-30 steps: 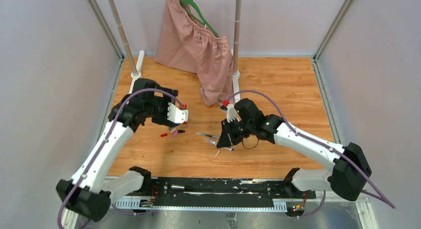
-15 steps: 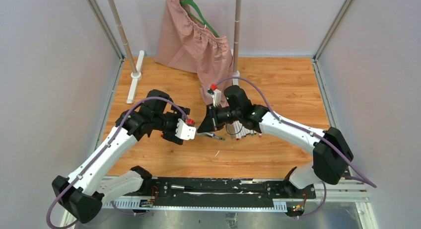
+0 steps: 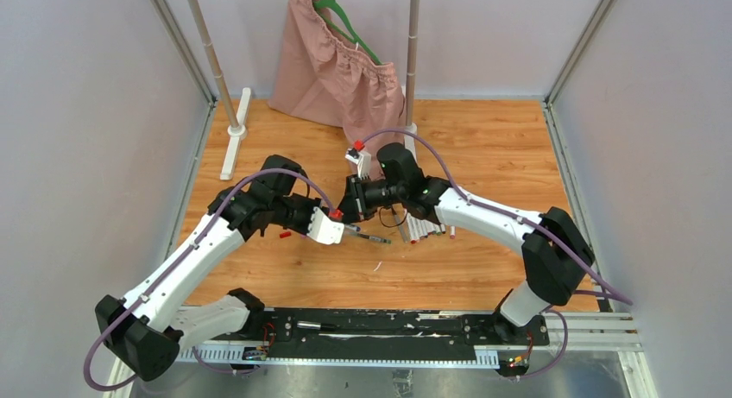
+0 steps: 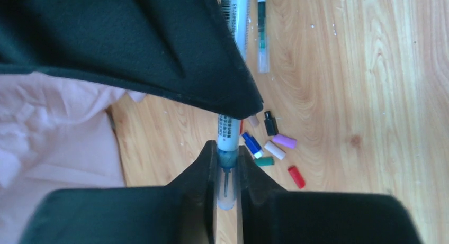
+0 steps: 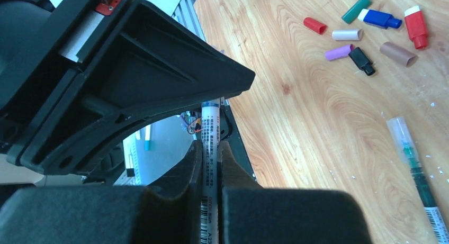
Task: Open the pen caps
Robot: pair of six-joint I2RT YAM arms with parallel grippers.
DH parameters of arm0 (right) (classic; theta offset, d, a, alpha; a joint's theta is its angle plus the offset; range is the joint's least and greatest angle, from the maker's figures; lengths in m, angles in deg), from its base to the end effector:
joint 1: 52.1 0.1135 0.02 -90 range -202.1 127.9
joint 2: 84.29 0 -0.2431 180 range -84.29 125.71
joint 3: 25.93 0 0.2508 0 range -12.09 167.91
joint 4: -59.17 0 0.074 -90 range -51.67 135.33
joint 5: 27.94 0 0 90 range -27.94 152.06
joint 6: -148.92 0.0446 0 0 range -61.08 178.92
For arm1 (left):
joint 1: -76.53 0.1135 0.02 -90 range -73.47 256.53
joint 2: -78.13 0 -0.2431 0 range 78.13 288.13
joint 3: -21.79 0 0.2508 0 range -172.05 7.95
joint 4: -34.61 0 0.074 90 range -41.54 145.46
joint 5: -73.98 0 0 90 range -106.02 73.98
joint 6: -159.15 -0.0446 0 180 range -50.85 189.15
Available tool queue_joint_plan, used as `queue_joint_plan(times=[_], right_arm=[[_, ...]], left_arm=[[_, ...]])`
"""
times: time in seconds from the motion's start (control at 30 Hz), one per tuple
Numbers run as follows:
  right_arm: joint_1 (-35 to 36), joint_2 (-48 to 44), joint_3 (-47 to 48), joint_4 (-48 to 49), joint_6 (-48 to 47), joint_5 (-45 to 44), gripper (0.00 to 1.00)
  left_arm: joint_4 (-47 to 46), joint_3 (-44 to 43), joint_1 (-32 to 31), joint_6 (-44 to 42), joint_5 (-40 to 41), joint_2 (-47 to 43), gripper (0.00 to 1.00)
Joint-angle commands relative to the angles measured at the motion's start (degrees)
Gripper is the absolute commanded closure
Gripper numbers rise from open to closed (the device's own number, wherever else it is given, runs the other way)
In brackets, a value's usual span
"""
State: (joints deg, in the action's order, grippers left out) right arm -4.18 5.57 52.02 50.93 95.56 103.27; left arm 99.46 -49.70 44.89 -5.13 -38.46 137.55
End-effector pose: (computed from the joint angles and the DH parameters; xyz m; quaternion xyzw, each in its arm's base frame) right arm 0.2233 0.2912 0.2678 -0.2759 0.7439 0.5740 0.2024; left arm 0.1709 -0.1253 0.2835 0.7794 0.5104 -0.0580 0.3586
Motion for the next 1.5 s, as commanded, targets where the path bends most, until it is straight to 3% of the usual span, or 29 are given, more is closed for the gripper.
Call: queue_joint_plan(times=[0.0,0.07,0.2,0.37,0.53,0.7,0.93,1.1,1.3,1.47], right_arm=[[0.54,1.36,2.08,0.57,0.49,0.18,0.86],[0.59,1.83,1.56,0.37,0.93,-0.38,0.68],[0.64,1.54,-1.12,3.04,3.26,-0.87,0.56],[0.59,0.61,-3.55,7.05,6.18,-3.74,0.62],[0.59,0.39,-3.87,9.6,7.6,-4.27,0.77],[0.57,1.19,-2.33,9.21,6.09,0.18,0.63],[1.82,3.6,1.64,6.24,3.62,3.86,0.58],[2.6,4.59,1.76,8.37,5.06,3.7,0.64],[2.76,2.2,-1.84,10.8,6.29,-0.66,1.0],[2.04,-0.41,-4.62,11.08,6.35,-3.59,1.0]], left_arm=[[1.05,-2.12,-0.53,0.28,2.37,0.91,1.0],[1.1,-3.04,-0.53,0.9,4.12,1.86,1.0],[0.9,-4.25,-0.53,1.61,7.97,2.63,1.0],[-1.21,-3.68,-0.53,2.65,9.63,1.33,1.0],[-1.08,-2.52,-0.49,2.14,9.44,-0.25,1.0],[-1.08,1.5,-0.53,-3.7,8.41,-4.17,1.0],[-1.17,1.37,-0.82,-5.91,8.16,-4.77,1.0],[-1.17,-0.84,-0.87,-4.0,8.91,-2.96,1.0],[-1.11,-0.87,-0.88,-1.75,10.58,-3.08,1.0],[-1.17,0.74,-0.88,-2.2,11.03,-4.99,1.0]])
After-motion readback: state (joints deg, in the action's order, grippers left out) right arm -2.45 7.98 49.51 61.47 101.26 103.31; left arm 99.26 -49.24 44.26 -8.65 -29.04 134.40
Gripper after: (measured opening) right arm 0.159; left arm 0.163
